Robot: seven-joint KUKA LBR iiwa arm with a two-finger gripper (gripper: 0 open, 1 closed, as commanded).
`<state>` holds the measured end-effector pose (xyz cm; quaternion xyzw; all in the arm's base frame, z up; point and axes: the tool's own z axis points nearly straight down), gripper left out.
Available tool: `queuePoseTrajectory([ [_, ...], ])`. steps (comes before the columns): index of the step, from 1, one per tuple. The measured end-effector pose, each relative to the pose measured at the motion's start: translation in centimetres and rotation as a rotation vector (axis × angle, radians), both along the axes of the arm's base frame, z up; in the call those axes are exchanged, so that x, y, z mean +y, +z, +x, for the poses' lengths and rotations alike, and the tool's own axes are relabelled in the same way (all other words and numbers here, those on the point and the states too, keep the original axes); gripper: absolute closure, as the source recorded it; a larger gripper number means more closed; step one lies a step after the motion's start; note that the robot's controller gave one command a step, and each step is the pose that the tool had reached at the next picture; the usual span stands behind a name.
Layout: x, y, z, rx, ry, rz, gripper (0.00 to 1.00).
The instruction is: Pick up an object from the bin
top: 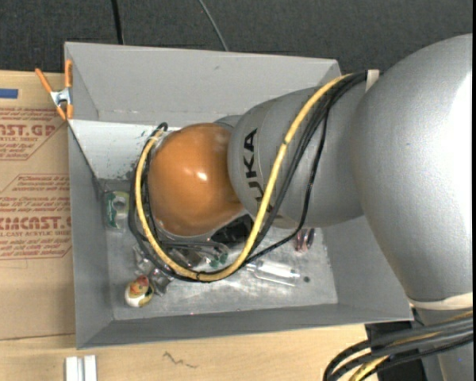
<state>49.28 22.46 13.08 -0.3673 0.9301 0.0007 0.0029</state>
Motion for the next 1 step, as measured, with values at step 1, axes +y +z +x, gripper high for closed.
queuePoseTrajectory([
  [1,0.01,0.20,-0.02,0.001,0.000,0.000,1.00],
])
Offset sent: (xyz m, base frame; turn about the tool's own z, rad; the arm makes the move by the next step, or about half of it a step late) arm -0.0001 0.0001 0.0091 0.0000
